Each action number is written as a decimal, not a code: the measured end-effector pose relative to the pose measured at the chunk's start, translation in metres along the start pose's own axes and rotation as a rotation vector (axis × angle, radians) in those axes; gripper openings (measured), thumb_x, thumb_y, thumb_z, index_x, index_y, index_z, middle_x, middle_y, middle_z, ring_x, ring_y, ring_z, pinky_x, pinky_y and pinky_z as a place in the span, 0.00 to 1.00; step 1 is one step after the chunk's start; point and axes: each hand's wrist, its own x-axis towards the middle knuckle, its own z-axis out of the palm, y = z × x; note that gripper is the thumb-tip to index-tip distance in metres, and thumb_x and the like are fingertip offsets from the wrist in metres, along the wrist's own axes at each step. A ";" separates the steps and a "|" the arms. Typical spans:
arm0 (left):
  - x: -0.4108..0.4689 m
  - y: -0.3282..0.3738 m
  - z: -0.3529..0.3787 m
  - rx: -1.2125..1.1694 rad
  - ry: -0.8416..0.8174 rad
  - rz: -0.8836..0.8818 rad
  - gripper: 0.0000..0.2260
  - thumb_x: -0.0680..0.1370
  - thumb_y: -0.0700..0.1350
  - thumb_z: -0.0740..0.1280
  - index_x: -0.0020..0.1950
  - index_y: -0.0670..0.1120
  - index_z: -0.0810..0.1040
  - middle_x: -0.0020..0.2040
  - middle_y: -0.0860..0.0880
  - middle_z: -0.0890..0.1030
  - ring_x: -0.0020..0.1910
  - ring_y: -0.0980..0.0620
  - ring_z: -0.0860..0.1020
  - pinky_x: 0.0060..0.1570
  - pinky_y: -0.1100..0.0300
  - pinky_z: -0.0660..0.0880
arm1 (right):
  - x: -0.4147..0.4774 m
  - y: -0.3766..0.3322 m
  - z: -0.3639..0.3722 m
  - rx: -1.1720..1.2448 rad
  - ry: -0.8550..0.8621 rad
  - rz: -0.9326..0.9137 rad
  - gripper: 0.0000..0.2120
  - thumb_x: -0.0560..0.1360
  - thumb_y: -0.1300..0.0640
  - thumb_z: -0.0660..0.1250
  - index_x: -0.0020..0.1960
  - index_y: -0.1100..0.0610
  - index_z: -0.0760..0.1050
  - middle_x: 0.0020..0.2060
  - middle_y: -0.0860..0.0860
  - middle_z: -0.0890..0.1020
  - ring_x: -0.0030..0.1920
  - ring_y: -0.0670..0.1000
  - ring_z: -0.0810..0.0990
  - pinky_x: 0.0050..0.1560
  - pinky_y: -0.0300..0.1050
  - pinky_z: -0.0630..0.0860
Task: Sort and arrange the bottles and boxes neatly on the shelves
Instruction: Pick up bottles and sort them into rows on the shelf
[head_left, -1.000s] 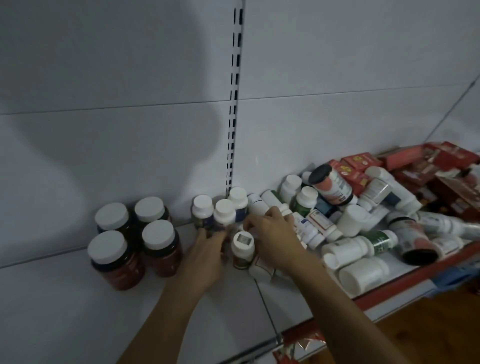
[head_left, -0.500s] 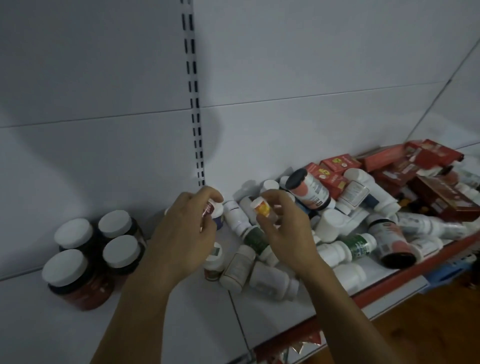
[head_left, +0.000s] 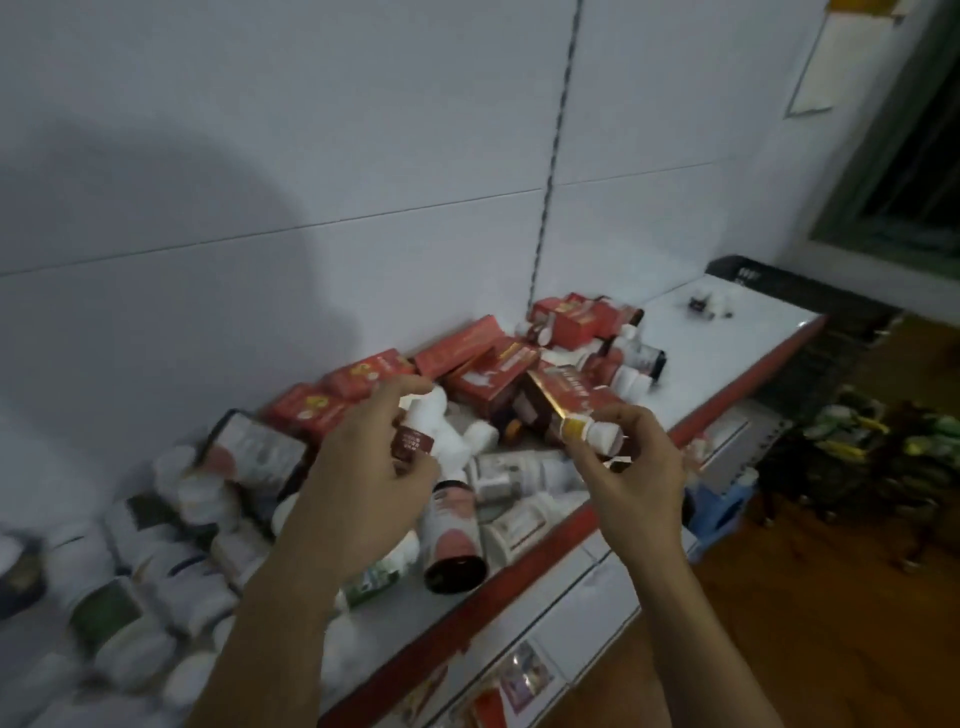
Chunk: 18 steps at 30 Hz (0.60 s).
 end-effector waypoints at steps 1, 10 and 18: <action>0.009 0.009 0.024 0.001 -0.034 0.002 0.25 0.75 0.39 0.69 0.62 0.66 0.71 0.48 0.59 0.79 0.41 0.60 0.80 0.34 0.63 0.75 | 0.010 0.013 -0.018 -0.016 0.011 0.013 0.10 0.75 0.53 0.76 0.48 0.45 0.76 0.44 0.41 0.80 0.44 0.48 0.80 0.38 0.45 0.80; 0.104 0.090 0.193 -0.006 -0.254 0.073 0.21 0.76 0.41 0.70 0.60 0.64 0.73 0.51 0.58 0.78 0.44 0.58 0.79 0.41 0.60 0.75 | 0.089 0.092 -0.175 -0.096 0.143 0.148 0.10 0.75 0.56 0.75 0.53 0.45 0.79 0.42 0.39 0.82 0.44 0.43 0.81 0.38 0.37 0.78; 0.198 0.123 0.306 -0.010 -0.309 0.120 0.20 0.75 0.43 0.70 0.63 0.61 0.75 0.53 0.55 0.80 0.46 0.58 0.81 0.48 0.51 0.80 | 0.150 0.175 -0.245 -0.211 0.230 0.299 0.14 0.73 0.58 0.77 0.53 0.44 0.79 0.48 0.40 0.82 0.47 0.43 0.81 0.40 0.36 0.78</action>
